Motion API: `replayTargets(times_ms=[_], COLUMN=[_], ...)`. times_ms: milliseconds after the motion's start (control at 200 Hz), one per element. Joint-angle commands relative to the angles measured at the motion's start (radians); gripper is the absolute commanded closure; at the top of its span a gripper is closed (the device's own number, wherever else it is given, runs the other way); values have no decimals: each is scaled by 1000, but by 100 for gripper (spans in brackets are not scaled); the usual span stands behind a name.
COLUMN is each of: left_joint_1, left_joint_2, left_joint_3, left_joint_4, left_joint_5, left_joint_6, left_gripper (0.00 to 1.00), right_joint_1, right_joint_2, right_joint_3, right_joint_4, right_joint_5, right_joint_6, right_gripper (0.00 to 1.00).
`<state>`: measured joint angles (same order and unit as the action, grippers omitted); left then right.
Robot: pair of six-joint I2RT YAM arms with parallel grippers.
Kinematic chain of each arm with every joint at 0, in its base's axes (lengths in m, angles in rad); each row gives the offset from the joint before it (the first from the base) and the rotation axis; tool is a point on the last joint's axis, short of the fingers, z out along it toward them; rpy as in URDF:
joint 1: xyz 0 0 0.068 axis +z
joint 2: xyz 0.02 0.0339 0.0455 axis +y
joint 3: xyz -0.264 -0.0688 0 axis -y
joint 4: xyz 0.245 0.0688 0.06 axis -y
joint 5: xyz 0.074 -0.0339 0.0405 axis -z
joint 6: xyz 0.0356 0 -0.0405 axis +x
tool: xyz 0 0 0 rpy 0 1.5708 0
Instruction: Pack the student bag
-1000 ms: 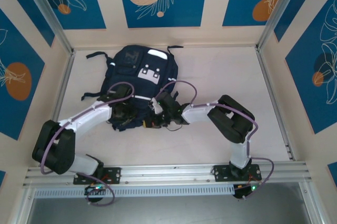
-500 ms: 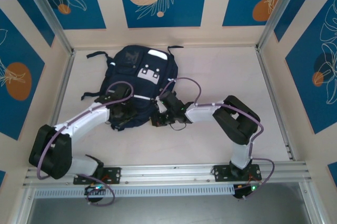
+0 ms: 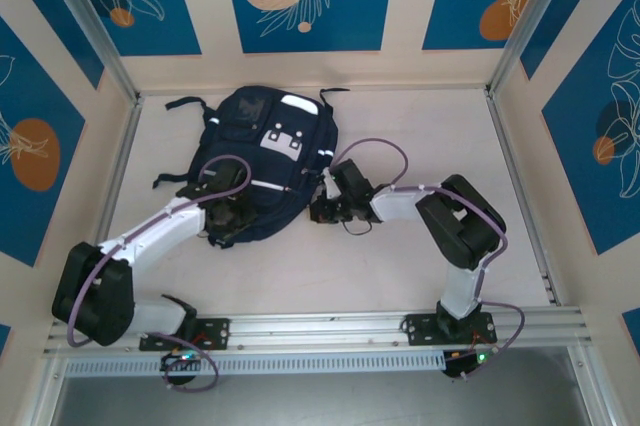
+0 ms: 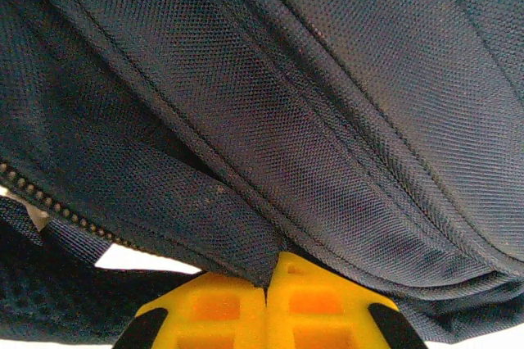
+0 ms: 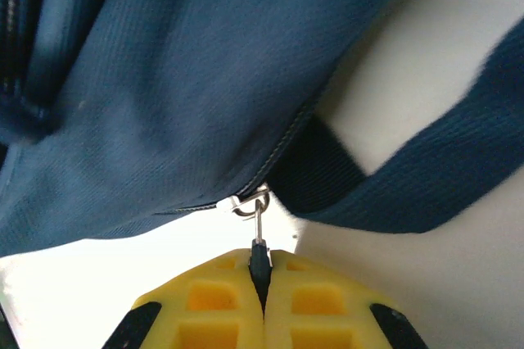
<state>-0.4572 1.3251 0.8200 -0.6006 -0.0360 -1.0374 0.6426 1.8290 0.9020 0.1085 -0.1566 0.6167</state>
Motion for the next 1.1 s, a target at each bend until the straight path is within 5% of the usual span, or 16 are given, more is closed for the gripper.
replayTargets(times_ms=[0,265,430,745,945,1095], left_joint_1=[23,23,6,-198,-317,-388], left_joint_2=[-26,-17,-14,51,210,283], left_joint_3=[-25,-40,-73,8,74,163], left_joint_4=[-77,-48,65,158,262,264], left_joint_5=[-97,-68,73,281,451,487], left_joint_6=[34,42,71,159,153,163], left_gripper=[100,100,100,100,100,100], right_joint_1=[-68,-144,-177,-244,-288,-290], right_joint_2=[-12,-10,-68,-258,-366,-462], right_joint_3=[-36,-47,-109,-200,-244,-255], right_joint_4=[-66,-37,-18,-129,-199,-321], right_joint_5=[84,43,49,164,260,415], right_joint_6=[57,122,172,161,167,183], right_gripper=[100,100,100,100,85,55])
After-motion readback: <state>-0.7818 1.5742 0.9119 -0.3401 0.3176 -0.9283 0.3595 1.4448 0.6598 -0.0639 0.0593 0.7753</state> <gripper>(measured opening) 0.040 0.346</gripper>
